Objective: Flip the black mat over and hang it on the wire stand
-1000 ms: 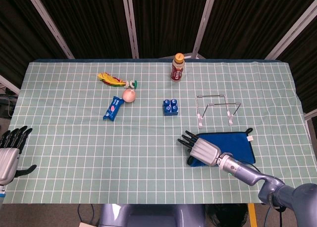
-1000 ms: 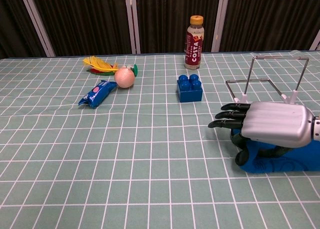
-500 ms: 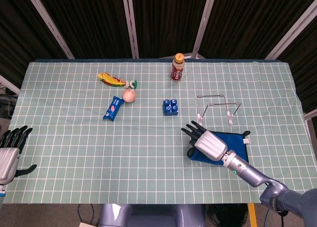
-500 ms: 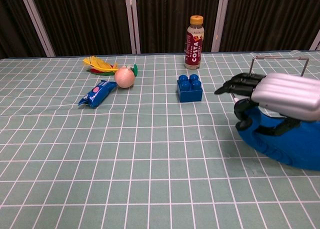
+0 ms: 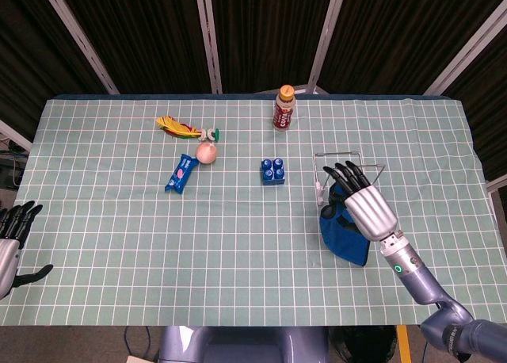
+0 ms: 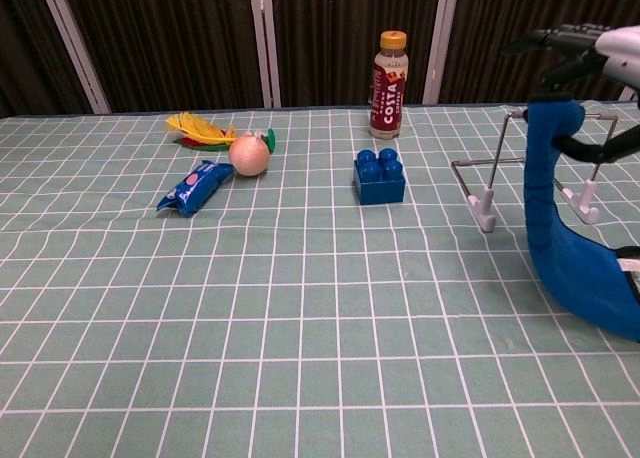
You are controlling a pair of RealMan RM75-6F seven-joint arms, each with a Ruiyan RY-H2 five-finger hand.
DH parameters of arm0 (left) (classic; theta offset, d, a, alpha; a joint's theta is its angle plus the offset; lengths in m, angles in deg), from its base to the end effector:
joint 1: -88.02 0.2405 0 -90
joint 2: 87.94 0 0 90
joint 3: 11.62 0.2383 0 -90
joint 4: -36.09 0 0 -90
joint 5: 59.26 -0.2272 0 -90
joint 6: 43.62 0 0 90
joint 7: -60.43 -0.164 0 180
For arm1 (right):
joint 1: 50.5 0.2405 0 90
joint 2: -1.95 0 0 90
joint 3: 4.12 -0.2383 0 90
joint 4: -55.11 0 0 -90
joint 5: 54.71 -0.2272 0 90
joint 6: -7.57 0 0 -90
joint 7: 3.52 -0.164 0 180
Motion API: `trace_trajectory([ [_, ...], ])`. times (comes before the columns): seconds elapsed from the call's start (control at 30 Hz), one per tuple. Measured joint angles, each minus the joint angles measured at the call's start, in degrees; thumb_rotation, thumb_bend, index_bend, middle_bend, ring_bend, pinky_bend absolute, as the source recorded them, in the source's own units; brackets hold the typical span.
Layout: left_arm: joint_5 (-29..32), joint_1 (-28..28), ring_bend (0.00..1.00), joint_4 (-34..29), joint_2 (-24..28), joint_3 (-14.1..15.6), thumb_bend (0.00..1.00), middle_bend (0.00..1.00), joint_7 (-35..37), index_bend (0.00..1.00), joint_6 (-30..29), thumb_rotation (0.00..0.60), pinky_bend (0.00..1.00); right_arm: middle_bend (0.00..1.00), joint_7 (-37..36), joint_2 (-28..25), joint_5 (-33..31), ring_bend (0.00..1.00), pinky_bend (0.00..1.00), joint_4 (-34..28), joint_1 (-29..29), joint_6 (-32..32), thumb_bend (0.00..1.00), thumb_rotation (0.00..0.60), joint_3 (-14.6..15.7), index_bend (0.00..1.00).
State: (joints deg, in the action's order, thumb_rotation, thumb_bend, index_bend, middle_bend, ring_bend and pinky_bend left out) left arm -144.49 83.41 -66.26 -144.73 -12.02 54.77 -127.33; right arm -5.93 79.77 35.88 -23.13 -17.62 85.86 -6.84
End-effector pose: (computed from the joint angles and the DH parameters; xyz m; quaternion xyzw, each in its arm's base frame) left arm -0.2846 0.1876 0.1477 -0.6147 -0.3946 -0.3501 0.5864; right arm -0.1881 -0.3270 0.0598 0.7130 -0.2523 0.4915 0.4318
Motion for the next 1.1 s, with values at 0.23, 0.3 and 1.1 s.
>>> trace_trajectory([
  [0.23, -1.17, 0.35, 0.0, -0.46, 0.76, 0.3, 0.0, 0.0, 1.2, 0.0, -0.66, 0.6, 0.0, 0.06, 7.47, -2.66, -6.28, 0.0, 0.0, -9.74, -1.85, 1.37, 0.49, 0.6, -4.52, 0.73],
  [0.3, -1.13, 0.38, 0.0, -0.45, 0.94, 0.26, 0.0, 0.0, 1.59, 0.0, -0.66, 0.6, 0.0, 0.06, 11.29, -2.97, -8.97, 0.0, 0.0, -12.62, -2.09, 1.49, 0.49, 0.6, -6.09, 0.73],
  [1.1, -4.3, 1.55, 0.0, -0.47, 3.27, 0.97, 0.0, 0.0, 6.35, 0.0, -2.68, 0.6, 0.0, 0.08, 31.79, -6.71, -23.51, 0.0, 0.0, -33.06, -6.46, 9.21, 0.53, 0.6, -14.94, 0.75],
])
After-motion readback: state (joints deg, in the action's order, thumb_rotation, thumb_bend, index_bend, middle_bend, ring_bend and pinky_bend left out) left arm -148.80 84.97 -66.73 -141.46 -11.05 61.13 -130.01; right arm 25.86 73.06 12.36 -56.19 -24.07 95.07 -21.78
